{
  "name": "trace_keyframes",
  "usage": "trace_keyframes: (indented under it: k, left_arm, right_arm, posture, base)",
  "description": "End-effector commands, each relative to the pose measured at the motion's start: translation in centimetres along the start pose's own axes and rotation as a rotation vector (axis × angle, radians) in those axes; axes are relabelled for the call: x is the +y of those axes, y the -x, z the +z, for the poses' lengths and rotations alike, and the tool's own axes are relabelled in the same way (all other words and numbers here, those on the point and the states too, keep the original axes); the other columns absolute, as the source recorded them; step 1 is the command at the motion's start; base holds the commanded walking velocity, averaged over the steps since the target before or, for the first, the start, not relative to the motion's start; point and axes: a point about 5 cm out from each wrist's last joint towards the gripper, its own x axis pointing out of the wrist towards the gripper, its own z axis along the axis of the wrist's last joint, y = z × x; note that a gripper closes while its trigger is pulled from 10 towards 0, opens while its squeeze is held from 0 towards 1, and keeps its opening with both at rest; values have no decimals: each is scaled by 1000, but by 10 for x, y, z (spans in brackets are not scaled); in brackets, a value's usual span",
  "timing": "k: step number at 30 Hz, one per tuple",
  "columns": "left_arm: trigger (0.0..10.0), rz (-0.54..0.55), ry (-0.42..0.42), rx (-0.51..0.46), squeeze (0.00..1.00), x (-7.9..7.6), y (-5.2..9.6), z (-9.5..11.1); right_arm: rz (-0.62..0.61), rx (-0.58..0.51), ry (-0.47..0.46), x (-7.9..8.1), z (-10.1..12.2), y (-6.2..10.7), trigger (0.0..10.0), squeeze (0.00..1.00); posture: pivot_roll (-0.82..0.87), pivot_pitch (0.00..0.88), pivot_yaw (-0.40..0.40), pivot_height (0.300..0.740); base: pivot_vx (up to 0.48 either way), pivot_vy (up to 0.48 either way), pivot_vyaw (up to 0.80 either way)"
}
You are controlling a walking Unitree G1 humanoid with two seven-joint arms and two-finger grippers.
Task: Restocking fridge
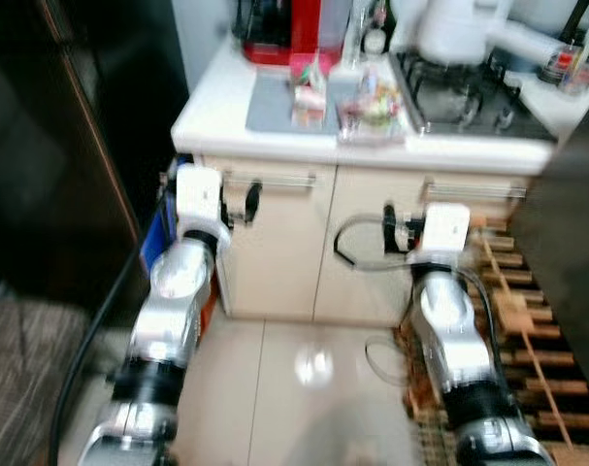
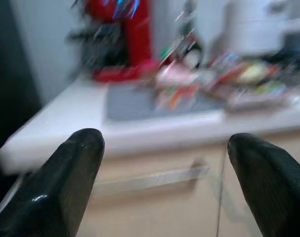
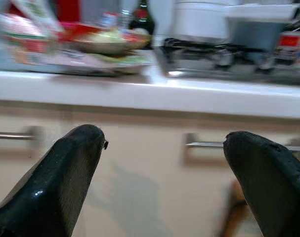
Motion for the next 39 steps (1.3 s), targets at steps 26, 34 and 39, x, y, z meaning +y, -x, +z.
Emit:
trace_keyframes:
  k: [26, 34, 39]
  left_arm:
    - [10000, -16, -28, -263, 0, -2, -87, 120]
    - [10000, -175, 212, -78, 0, -19, -93, 97]
    - [10000, -152, 258, 42, 0, -20, -95, 77]
  right_arm:
    - [-127, -265, 59, -19, 65, 13, 10000, 0]
    - [-109, -227, 68, -12, 61, 16, 10000, 0]
    - [-101, -207, 66, -10, 57, 16, 10000, 0]
  posture:
    - [-108, 0, 9, 740]
    - [-96, 0, 9, 740]
    - [-97, 0, 17, 740]
  base:
    - [400, 0, 0]
    - [0, 0, 0]
    - [0, 0, 0]
